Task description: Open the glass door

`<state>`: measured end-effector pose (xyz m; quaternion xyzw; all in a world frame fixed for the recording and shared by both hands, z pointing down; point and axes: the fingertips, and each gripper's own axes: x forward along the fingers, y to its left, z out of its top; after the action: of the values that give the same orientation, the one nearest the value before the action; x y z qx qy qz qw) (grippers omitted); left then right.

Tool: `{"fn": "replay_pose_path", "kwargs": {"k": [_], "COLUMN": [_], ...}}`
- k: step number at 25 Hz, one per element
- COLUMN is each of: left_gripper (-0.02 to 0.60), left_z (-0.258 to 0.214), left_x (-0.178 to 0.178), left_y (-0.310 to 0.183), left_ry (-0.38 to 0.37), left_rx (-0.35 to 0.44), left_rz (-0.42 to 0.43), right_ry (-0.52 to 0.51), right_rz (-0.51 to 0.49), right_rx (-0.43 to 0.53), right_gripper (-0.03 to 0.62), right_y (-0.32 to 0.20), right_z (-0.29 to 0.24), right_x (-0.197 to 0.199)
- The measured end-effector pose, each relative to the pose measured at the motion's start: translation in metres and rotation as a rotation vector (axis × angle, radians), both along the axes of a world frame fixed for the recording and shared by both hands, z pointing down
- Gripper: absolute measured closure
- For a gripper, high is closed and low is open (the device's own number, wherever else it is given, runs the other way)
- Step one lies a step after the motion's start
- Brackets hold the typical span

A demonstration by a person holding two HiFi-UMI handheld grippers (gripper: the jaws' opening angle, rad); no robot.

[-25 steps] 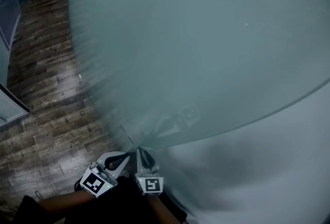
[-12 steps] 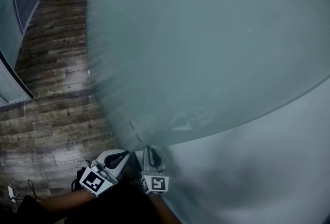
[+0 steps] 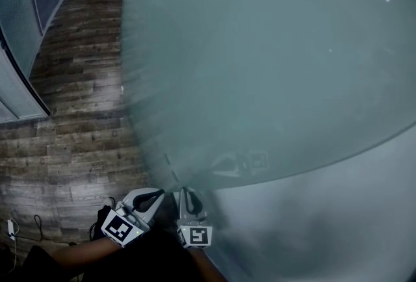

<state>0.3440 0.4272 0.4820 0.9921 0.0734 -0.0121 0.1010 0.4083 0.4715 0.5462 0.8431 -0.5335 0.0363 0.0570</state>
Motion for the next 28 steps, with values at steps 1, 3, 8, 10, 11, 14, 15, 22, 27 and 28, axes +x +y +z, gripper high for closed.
{"fn": "replay_pose_path", "kwargs": {"k": [1, 3, 8, 10, 11, 14, 15, 22, 27, 28], "left_gripper": [0.581, 0.581, 0.581, 0.581, 0.581, 0.581, 0.581, 0.581, 0.581, 0.581], "left_z": [0.001, 0.003, 0.01, 0.011, 0.01, 0.008, 0.007, -0.006, -0.011, -0.013], "left_x": [-0.001, -0.007, -0.022, -0.025, -0.027, -0.037, -0.041, -0.076, -0.102, -0.108], "left_y": [-0.001, -0.003, -0.009, -0.008, -0.01, -0.017, -0.019, -0.049, -0.074, -0.079], "left_ry": [-0.002, -0.008, -0.015, -0.009, -0.005, 0.001, 0.004, 0.02, 0.023, 0.025], "left_rx": [0.005, 0.008, -0.003, 0.018, 0.027, 0.03, 0.024, 0.0, -0.027, -0.029], "left_rz": [-0.004, -0.018, -0.042, -0.016, -0.005, 0.004, 0.0, -0.047, -0.119, -0.13], "right_ry": [-0.004, -0.015, -0.003, 0.005, 0.002, -0.024, -0.034, -0.045, -0.026, -0.025], "right_rz": [0.001, 0.013, 0.035, 0.049, 0.064, 0.108, 0.12, 0.272, 0.291, 0.257], "right_rx": [0.005, 0.007, -0.016, -0.017, -0.017, -0.01, -0.008, -0.018, 0.022, 0.029], "right_gripper": [0.543, 0.543, 0.543, 0.542, 0.54, 0.537, 0.536, 0.508, 0.516, 0.526], "right_y": [-0.001, 0.0, -0.001, -0.002, -0.001, 0.006, 0.008, 0.037, 0.038, 0.031], "right_z": [0.0, 0.002, 0.006, 0.007, 0.008, 0.012, 0.012, -0.007, -0.033, -0.039], "right_x": [0.001, 0.001, 0.003, 0.006, 0.007, 0.01, 0.011, 0.0, -0.033, -0.045]}}
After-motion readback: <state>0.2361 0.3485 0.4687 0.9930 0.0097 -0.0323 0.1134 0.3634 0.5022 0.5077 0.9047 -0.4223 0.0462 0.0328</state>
